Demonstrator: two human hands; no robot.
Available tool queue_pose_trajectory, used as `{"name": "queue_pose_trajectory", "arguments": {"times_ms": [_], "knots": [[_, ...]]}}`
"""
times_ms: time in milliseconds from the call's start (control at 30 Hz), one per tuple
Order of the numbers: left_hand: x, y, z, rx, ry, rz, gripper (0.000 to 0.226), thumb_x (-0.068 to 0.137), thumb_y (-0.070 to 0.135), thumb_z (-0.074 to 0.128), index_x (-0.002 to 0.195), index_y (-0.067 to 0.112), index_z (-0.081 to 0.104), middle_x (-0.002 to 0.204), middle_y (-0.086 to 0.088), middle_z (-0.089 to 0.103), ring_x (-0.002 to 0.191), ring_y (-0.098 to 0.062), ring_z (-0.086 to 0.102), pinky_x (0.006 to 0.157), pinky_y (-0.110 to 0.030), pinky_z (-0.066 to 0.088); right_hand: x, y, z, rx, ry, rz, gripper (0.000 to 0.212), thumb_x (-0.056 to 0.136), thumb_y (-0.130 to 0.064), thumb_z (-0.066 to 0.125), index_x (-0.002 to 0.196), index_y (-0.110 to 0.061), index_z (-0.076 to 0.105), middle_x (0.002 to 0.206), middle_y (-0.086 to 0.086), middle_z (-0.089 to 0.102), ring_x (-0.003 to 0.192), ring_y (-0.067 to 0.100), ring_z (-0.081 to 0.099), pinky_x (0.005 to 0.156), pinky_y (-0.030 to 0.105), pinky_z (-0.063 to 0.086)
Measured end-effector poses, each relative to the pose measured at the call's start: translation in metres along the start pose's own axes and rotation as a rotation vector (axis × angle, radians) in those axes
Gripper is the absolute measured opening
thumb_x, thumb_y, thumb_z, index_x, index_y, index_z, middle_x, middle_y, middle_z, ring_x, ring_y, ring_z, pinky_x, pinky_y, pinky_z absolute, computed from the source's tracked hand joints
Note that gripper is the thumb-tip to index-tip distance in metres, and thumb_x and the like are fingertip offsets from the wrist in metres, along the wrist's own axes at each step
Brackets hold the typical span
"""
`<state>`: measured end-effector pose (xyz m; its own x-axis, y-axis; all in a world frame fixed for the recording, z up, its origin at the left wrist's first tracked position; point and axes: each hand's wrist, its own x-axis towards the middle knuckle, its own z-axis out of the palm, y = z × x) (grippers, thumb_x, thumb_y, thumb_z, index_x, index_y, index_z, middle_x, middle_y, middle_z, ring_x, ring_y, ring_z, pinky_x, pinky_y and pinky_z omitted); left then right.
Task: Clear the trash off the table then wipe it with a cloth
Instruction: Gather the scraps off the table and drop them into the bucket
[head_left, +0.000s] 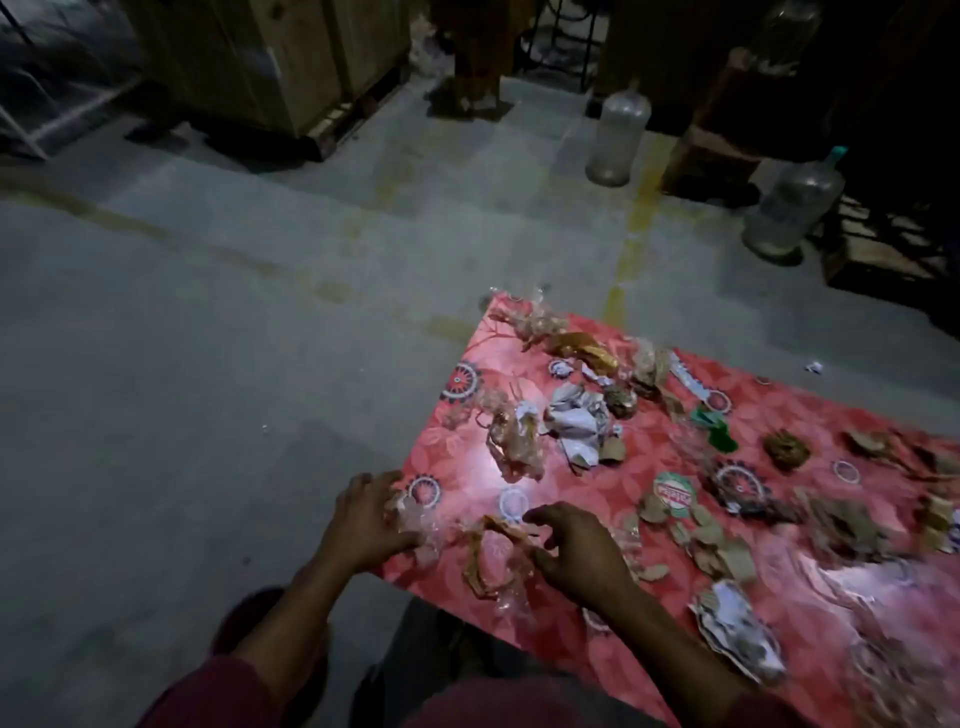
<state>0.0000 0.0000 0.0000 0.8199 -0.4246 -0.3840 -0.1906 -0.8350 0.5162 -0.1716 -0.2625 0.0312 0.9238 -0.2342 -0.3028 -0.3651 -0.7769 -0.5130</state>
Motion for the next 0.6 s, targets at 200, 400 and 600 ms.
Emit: {"name": "queue_pose_trajectory", "arguments": {"times_ms": [200, 400, 600], "knots": [[0.01, 0.014, 0.032, 0.087, -0.12, -0.121, 0.109, 0.049, 0.078, 0.073, 0.145, 0.039, 0.042, 0.156, -0.01, 0.027, 0.143, -0.036, 0.028, 0.114, -0.046, 0.037, 0.032, -0.006, 0.003, -0.024, -0.067, 0.012, 0.051, 0.086, -0.05, 0.067, 0.134, -0.034, 0.06, 0.125, -0.006, 0.064, 0.099, 0.016, 0.068, 0.08, 0.033, 0.056], [0.014, 0.042, 0.07, 0.172, 0.04, -0.1, 0.074, 0.067, 0.08, 0.065, 0.121, 0.031, 0.059, 0.132, -0.008, 0.041, 0.123, -0.033, 0.042, 0.098, -0.043, 0.048, 0.031, 0.006, 0.002, -0.134, -0.185, 0.008, 0.099, 0.071, -0.058, 0.075, 0.154, -0.041, 0.025, 0.154, -0.003, 0.036, 0.118, 0.026, 0.06, 0.08, 0.036, 0.055], [0.021, 0.077, 0.092, -0.089, 0.037, -0.023, 0.042, 0.081, 0.009, 0.066, 0.12, 0.023, 0.058, 0.121, -0.005, 0.049, 0.103, -0.027, 0.058, 0.072, -0.029, 0.044, 0.01, 0.006, 0.036, -0.245, -0.333, 0.025, 0.113, 0.066, -0.075, 0.069, 0.156, -0.044, 0.007, 0.169, 0.01, 0.002, 0.141, 0.036, 0.038, 0.093, 0.052, 0.056]]}}
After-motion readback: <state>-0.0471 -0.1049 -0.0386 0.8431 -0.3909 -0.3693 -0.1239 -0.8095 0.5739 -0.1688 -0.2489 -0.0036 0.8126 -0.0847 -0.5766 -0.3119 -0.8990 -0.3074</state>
